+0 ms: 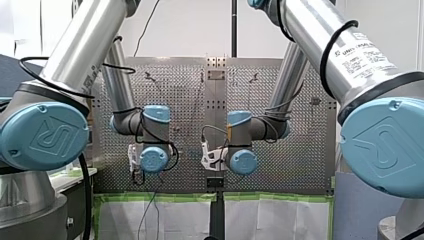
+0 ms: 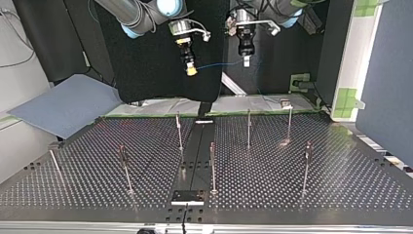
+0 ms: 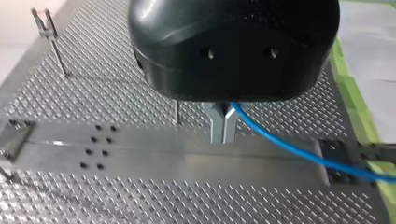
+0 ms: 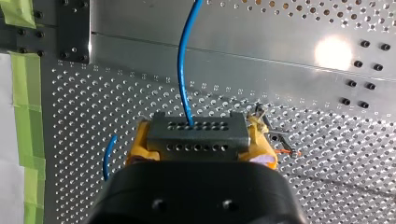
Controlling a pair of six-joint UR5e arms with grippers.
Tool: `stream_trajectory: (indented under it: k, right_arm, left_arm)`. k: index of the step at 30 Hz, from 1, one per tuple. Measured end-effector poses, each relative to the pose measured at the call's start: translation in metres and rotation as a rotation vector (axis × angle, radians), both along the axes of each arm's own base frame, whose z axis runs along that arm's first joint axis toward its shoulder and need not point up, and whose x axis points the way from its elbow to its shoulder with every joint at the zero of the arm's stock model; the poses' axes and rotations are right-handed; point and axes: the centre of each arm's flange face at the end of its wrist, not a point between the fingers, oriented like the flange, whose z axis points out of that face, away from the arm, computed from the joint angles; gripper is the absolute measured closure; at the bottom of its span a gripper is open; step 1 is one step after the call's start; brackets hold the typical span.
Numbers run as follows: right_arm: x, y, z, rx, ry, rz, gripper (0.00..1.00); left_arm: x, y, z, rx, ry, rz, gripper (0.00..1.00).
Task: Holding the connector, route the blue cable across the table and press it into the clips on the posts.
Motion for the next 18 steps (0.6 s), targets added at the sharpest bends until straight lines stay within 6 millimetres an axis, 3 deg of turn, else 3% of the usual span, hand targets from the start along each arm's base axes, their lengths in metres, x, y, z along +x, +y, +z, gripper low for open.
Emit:
stream_trajectory:
  k: [6, 18]
  right_arm:
    - [0.000, 0.000, 0.000, 0.000, 0.000, 0.000, 1.00]
    - [0.000, 0.000, 0.000, 0.000, 0.000, 0.000, 1.00]
  left_arm:
    - [-0.017, 0.014, -0.009, 0.025, 0.042, 0.014, 1.00]
    - [-0.020, 0.017, -0.011, 0.029, 0.049, 0.015, 1.00]
